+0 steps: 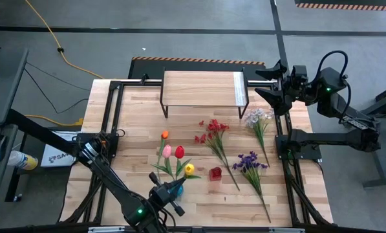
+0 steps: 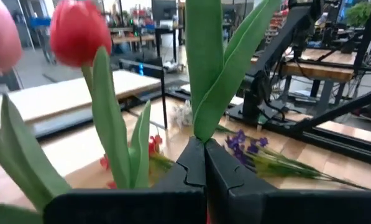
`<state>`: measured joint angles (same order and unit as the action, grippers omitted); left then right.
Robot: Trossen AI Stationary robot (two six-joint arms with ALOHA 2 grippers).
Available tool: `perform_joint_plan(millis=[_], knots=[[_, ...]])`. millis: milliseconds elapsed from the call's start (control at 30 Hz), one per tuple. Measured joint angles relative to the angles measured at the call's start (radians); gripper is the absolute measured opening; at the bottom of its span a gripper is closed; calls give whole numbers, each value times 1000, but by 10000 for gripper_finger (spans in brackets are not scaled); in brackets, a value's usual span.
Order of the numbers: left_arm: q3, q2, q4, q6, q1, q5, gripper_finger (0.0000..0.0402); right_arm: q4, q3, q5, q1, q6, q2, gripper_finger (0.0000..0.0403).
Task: Pick and place flowers into a vace then onto a shelf
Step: Put the yellow tulip into the blue transparent vase
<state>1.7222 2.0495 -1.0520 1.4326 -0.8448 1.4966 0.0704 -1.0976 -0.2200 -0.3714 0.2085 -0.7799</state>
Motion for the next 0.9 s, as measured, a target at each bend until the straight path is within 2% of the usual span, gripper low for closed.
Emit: perform_joint_plan(millis=[100, 233, 433, 633, 900], knots=[[0, 0, -21, 13, 0, -52, 24, 0, 0, 0, 0, 0, 0, 353], [0, 0, -32, 34, 0, -71, 24, 0, 0, -14, 0, 0, 0, 354], [0, 0, -87, 129, 0, -109, 49, 1, 0, -16, 0, 0, 0, 354], [0, 0, -95, 148, 0, -205, 47, 1, 0, -16, 0, 0, 0, 353], [0, 0, -95, 148, 0, -213, 61, 1, 0, -16, 0, 0, 0, 353]])
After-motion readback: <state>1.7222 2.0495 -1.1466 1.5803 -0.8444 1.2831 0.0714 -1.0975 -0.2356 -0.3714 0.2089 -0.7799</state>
